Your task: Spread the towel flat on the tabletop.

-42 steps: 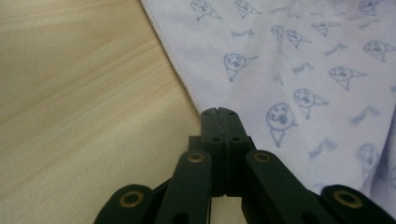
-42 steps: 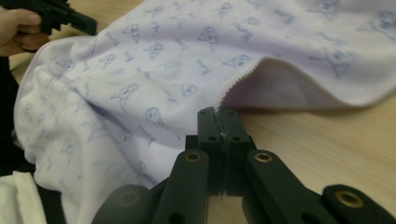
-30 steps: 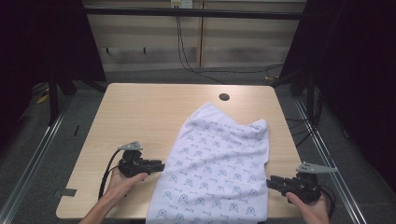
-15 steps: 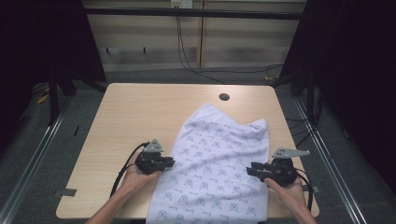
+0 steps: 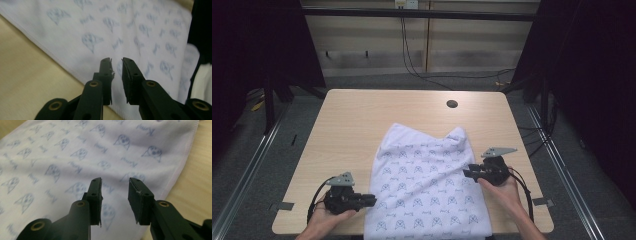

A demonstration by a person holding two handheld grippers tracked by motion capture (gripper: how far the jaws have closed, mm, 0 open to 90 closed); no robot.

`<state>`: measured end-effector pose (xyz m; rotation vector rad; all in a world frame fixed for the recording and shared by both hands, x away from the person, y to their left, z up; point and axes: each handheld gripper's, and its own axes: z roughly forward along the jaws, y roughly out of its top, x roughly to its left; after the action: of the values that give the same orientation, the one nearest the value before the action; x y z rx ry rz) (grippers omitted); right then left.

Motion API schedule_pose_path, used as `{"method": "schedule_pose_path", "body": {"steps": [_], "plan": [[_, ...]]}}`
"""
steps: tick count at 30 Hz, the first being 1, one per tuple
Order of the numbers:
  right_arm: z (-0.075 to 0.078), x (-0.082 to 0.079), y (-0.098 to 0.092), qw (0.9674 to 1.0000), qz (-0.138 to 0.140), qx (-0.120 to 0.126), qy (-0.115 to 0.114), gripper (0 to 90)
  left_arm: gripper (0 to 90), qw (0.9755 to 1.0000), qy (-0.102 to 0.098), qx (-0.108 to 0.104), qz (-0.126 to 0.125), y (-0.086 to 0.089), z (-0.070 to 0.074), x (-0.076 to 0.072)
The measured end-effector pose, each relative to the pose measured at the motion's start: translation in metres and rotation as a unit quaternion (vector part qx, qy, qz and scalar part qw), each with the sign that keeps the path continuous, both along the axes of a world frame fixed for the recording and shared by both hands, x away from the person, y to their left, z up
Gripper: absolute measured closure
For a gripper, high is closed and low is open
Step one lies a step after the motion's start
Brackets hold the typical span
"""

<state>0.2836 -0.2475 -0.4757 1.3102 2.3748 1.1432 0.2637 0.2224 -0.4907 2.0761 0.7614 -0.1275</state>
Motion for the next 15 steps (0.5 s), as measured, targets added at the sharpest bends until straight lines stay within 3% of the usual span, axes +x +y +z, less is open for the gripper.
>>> {"method": "schedule_pose_path", "body": {"steps": [1,2,3,4,5,6,7,8,9,11,12,13,15], "plan": [[-0.001,0.007,0.001,1.0,-0.006,0.002,0.0,62.3,75.7,1.0,0.0,0.0,0.0,0.0,0.0,0.0],[-0.003,0.014,0.002,1.0,-0.008,0.0,-0.001,61.2,74.4,0.9996,-0.015,-0.006,0.023,0.0,0.002,0.014],[-0.003,0.014,0.002,1.0,-0.008,0.0,-0.001,61.2,74.3,0.9996,-0.015,-0.006,0.023,0.0,0.002,0.014],[-0.007,0.027,0.004,0.9998,-0.017,-0.009,-0.001,59.7,74.4,0.9984,-0.027,-0.009,0.048,-0.003,0.002,0.035],[-0.007,0.027,0.004,0.9998,-0.017,-0.009,-0.001,59.7,74.4,0.9984,-0.027,-0.009,0.048,-0.003,0.002,0.035],[-0.009,0.032,0.005,0.9998,-0.018,-0.012,-0.001,59.2,74.4,0.9976,-0.03,-0.007,0.062,-0.005,0.002,0.043],[-0.014,0.041,0.007,0.9991,-0.026,-0.033,-0.005,58.5,74.1,0.9975,-0.03,-0.004,0.065,-0.009,0.0,0.052],[-0.017,0.042,0.007,0.9988,-0.028,-0.039,-0.003,58.9,73.0,0.9972,-0.037,0.02,0.063,-0.017,-0.005,0.06],[-0.017,0.042,0.007,0.9988,-0.028,-0.039,-0.003,58.9,71.8,0.9972,-0.037,0.02,0.063,-0.017,-0.005,0.06],[-0.023,0.041,0.009,0.9976,-0.029,-0.063,-0.004,65.2,71.3,0.9973,-0.025,0.039,0.057,-0.023,-0.013,0.064],[-0.023,0.038,0.009,0.9974,-0.03,-0.065,-0.009,70.9,70.3,0.9972,-0.032,0.039,0.055,-0.025,-0.015,0.062],[-0.021,0.034,0.007,0.9975,-0.034,-0.063,0.004,86.9,69.1,0.9973,-0.029,0.043,0.051,-0.025,-0.013,0.058],[-0.02,0.031,0.006,0.9979,-0.033,-0.056,0.001,88.5,69.0,0.9974,-0.032,0.042,0.049,-0.025,-0.014,0.056]]}}
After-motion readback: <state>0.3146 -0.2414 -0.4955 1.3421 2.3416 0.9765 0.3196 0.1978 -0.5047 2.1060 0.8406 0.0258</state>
